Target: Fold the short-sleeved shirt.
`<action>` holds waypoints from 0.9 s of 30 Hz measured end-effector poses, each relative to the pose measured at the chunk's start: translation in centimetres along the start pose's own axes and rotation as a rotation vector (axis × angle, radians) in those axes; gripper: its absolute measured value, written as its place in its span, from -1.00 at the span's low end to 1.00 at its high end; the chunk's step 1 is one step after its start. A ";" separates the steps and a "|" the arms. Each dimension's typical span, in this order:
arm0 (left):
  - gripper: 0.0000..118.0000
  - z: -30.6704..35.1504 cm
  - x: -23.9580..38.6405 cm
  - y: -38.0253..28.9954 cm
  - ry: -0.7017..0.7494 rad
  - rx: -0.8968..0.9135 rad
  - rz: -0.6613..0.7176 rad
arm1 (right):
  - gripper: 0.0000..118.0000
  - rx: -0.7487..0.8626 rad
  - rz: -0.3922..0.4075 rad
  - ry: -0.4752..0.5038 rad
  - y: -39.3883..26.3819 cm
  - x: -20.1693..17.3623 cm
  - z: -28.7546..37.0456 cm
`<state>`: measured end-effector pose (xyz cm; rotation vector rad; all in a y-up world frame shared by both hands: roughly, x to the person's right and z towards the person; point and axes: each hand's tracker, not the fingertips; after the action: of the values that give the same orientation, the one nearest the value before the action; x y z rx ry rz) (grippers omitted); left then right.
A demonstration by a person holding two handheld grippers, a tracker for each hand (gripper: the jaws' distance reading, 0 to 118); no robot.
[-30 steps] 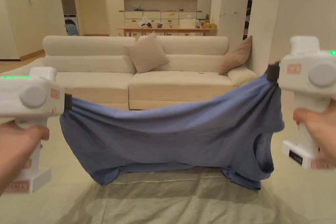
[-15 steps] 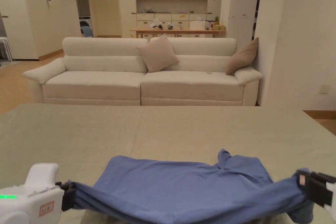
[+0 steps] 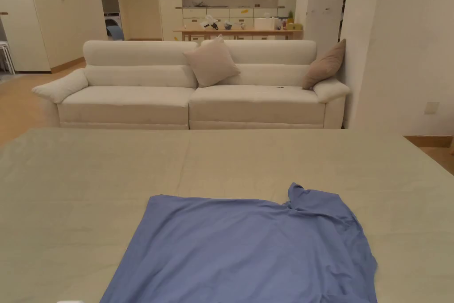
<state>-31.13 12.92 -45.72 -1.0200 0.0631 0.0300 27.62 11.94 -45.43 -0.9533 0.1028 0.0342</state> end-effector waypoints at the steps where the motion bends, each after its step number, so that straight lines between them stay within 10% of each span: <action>1: -0.92 -0.5 0.0 0.0 0.006 -0.021 -0.012 | -0.92 -0.027 0.005 -0.001 -0.1 0.1 -0.5; 9: -0.78 -1.7 -0.1 -0.9 -0.017 -0.023 0.017 | -0.92 -0.058 -0.050 0.020 -0.5 0.6 -1.6; 11: 0.02 -0.4 -1.3 -0.8 -0.064 0.005 0.168 | -0.59 0.026 -0.061 -0.003 0.4 1.2 0.1; 12: 0.74 0.9 -2.0 -0.6 -0.104 0.041 0.258 | -0.08 0.085 -0.086 -0.016 1.1 1.7 1.7; 13: 0.83 2.4 -2.6 -0.4 -0.150 0.111 0.323 | 0.14 0.147 -0.130 0.003 1.9 2.3 3.3; 17: 0.83 12.0 -3.9 2.3 -0.177 0.468 0.446 | 0.52 0.465 -0.233 0.063 6.8 3.5 12.4; 20: 0.83 20.5 -2.6 4.9 -0.035 0.764 0.285 | 0.91 0.724 -0.186 0.063 10.1 1.9 18.7; 25: 0.80 30.3 1.5 5.5 0.053 0.987 0.146 | 0.94 0.938 -0.083 0.053 12.2 -1.5 25.7; 27: 0.41 32.3 2.6 4.7 0.042 1.027 0.082 | 0.90 0.920 -0.073 0.086 12.0 -2.2 27.3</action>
<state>-27.54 42.88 -33.10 0.0092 0.1396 0.0441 26.54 41.14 -39.28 -0.0376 0.1443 -0.1148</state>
